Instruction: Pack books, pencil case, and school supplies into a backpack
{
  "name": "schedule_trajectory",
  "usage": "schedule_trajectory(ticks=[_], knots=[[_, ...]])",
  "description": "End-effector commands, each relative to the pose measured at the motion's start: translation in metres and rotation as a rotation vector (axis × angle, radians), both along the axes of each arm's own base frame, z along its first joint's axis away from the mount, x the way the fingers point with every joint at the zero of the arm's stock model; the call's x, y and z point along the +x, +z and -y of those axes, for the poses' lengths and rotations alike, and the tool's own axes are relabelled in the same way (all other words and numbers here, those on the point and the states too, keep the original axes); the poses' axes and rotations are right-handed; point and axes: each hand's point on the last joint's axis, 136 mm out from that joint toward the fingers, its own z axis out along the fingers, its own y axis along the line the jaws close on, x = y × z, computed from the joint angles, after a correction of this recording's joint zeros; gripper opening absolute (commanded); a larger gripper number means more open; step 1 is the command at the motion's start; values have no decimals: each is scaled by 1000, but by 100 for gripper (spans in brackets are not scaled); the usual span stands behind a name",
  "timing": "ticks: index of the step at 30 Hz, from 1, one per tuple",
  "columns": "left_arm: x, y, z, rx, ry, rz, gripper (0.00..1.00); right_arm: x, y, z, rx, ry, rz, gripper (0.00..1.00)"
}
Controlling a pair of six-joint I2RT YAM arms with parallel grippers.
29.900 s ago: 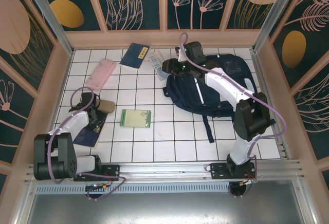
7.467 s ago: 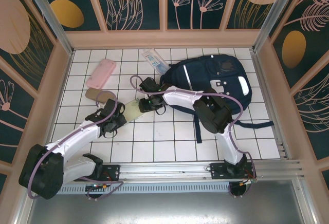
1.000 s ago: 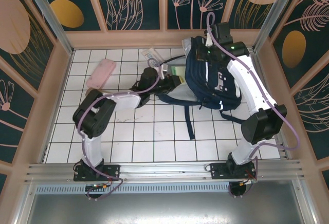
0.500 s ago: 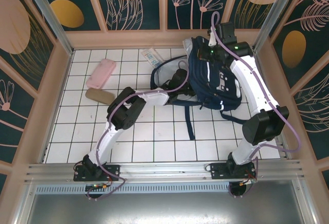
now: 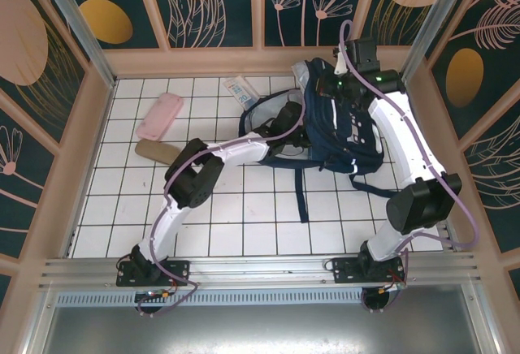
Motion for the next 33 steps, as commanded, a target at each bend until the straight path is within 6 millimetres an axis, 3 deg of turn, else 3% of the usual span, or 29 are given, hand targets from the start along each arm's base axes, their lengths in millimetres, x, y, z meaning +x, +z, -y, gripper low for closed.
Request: schedule_trajectory(ticks=[1, 8, 18, 21, 24, 26, 33], knots=[[-9, 48, -11, -2, -12, 97, 86, 4, 52, -1, 78, 9, 182, 0], [-20, 55, -32, 7, -5, 103, 86, 4, 41, 1, 82, 9, 164, 0], [-4, 40, -117, 61, 146, 78, 84, 3, 21, 1, 73, 10, 132, 0], [-4, 27, -115, 69, 132, 53, 74, 3, 21, -1, 83, 15, 136, 0], [0, 11, -115, 76, 150, 21, 47, 4, 22, -4, 92, 24, 137, 0], [4, -2, -117, 102, 181, 8, 34, 4, 21, -5, 98, 28, 134, 0], [17, -45, -100, 135, 158, -50, 22, 1, 20, -6, 100, 37, 129, 0]])
